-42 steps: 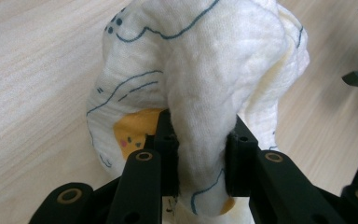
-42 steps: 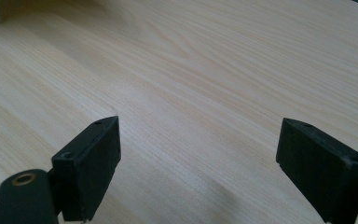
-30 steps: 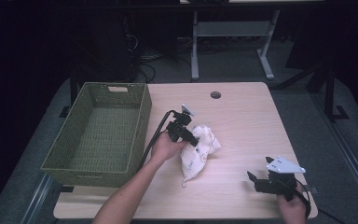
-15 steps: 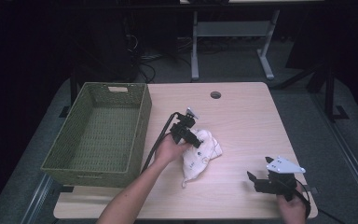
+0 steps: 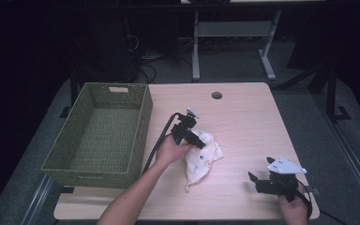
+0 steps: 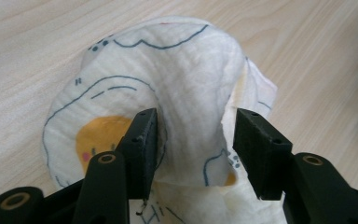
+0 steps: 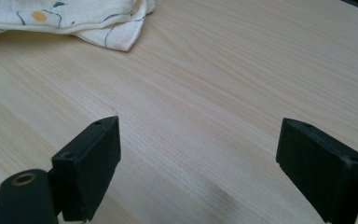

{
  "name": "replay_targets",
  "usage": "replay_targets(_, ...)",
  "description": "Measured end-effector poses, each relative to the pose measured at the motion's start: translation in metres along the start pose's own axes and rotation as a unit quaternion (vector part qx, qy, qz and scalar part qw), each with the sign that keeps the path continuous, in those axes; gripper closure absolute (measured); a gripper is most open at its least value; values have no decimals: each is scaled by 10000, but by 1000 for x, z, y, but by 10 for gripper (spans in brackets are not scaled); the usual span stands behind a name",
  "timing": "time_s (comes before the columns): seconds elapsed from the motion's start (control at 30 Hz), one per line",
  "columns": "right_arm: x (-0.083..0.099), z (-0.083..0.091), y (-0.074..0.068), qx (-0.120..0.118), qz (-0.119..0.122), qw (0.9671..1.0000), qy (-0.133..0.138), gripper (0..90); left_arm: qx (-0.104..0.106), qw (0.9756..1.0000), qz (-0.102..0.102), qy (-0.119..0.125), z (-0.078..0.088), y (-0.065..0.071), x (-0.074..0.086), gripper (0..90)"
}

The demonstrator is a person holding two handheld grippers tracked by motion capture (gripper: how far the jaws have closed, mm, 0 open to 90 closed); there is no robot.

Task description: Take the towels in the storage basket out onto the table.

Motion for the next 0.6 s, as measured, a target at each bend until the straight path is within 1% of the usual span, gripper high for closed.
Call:
replay_targets(0.07, 0, 0, 0, -2, -2, 10000, -5, 133, 34, 10000, -28, 7, 2, 1, 0, 471)
replay_targets(0.2, 1, 0, 0, -3, 12, 10000, -16, 133, 104, 9999, -18, 135, 5, 2, 1, 438)
replay_targets(0.23, 1, -1, 0, 0, 15, 10000, -15, 133, 104, 9999, -48, 101, 7, 1, 2, 425)
replay_targets(0.3, 1, -1, 0, 0, 12, 10000, -26, 133, 131, 9997, -32, 226, 8, 2, 1, 417)
replay_targets(0.37, 1, -1, 1, 8, 9, 10000, -18, 133, 207, 9995, -26, 257, 9, 3, 0, 408)
replay_targets(0.43, 1, -1, 1, 12, 22, 10000, -11, 133, 223, 9994, -69, 252, 11, 4, 0, 390)
replay_targets(0.6, 2, -2, 1, 16, -1, 10000, -50, 133, 282, 9991, -82, 293, 13, 4, 0, 353)
Point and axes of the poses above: each handheld gripper's, and its own axes: z roughly backward along the jaws, x roughly out of its underside, y roughly to its right, the point moved 6 cm from there along -z, roughly forward along the jaws, and after that the axes turned 13 degrees about x, right-handed, at the moved point
